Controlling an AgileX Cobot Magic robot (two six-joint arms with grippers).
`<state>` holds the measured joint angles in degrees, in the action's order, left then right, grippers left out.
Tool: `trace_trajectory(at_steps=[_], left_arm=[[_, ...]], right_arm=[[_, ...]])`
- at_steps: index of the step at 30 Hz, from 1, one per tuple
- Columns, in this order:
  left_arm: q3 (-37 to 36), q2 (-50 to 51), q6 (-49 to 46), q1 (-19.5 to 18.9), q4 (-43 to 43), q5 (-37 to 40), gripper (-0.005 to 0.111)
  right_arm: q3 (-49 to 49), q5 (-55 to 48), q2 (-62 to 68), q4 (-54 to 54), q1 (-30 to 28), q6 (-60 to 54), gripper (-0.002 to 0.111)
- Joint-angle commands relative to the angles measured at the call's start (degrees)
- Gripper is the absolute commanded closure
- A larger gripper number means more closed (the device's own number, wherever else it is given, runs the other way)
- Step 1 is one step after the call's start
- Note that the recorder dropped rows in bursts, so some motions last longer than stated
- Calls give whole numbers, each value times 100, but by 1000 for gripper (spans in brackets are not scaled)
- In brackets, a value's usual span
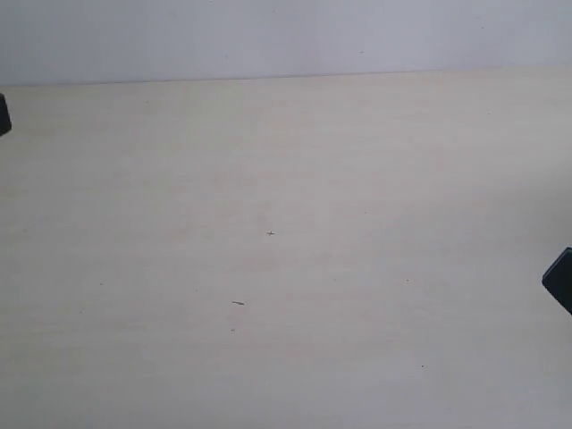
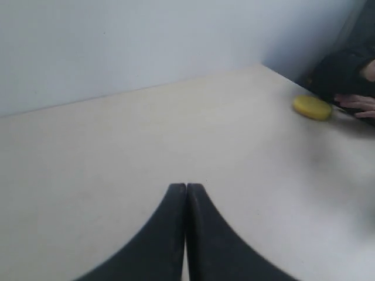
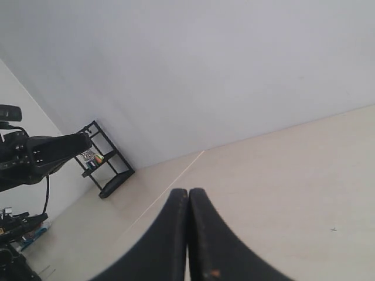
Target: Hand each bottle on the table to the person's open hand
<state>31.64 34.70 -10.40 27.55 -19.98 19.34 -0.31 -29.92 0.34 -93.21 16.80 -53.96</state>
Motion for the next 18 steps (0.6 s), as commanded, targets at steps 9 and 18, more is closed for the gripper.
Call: trace_trajectory(at_steps=[9,18], left_arm=[[-808,-827,183,-636,518,185,104],[-1702,-2734,183,-1685,927,185,104]], right_arm=[[31,-3,-34,-28,-15,4,108],[31,-3,-34,-28,-15,4,108]])
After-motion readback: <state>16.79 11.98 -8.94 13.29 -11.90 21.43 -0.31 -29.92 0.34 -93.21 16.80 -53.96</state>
